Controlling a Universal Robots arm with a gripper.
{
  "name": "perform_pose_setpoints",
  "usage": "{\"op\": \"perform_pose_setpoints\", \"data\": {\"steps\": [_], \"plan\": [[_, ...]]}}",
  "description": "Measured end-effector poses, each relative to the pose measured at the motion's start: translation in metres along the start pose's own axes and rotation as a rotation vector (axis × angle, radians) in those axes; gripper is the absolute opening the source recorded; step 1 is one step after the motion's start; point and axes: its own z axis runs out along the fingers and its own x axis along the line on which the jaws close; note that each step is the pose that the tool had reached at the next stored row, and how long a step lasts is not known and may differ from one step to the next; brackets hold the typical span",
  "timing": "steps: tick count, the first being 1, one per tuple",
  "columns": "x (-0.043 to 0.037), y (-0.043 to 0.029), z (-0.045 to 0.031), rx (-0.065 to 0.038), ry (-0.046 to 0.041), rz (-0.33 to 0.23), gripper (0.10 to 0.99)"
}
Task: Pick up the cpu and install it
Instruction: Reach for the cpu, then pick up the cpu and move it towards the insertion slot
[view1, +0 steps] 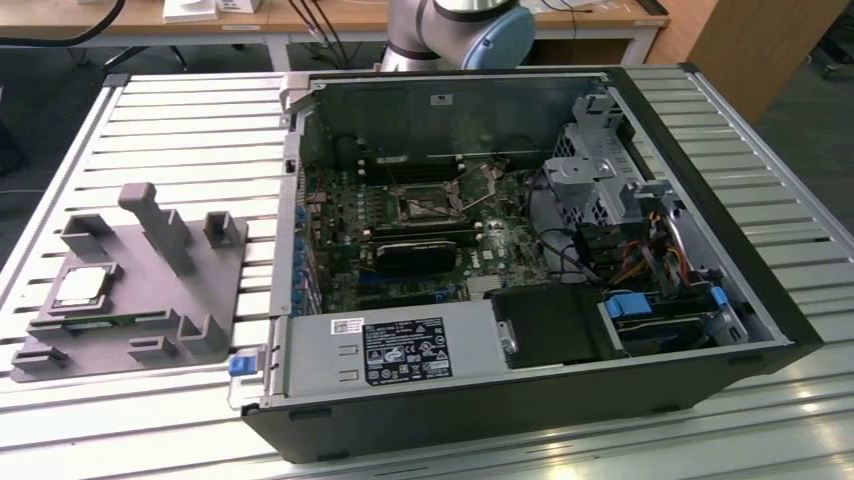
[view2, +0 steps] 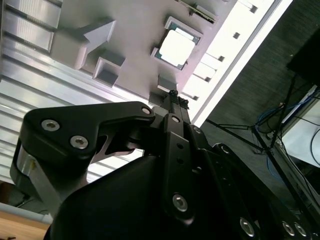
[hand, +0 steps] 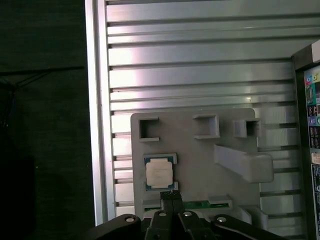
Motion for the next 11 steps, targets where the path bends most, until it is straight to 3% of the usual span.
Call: {"op": "perform_pose_setpoints", "data": {"steps": [11], "plan": [[0.0042, -0.0005, 0.0044, 0.000, 0.0012, 0.000, 0.106]]}}
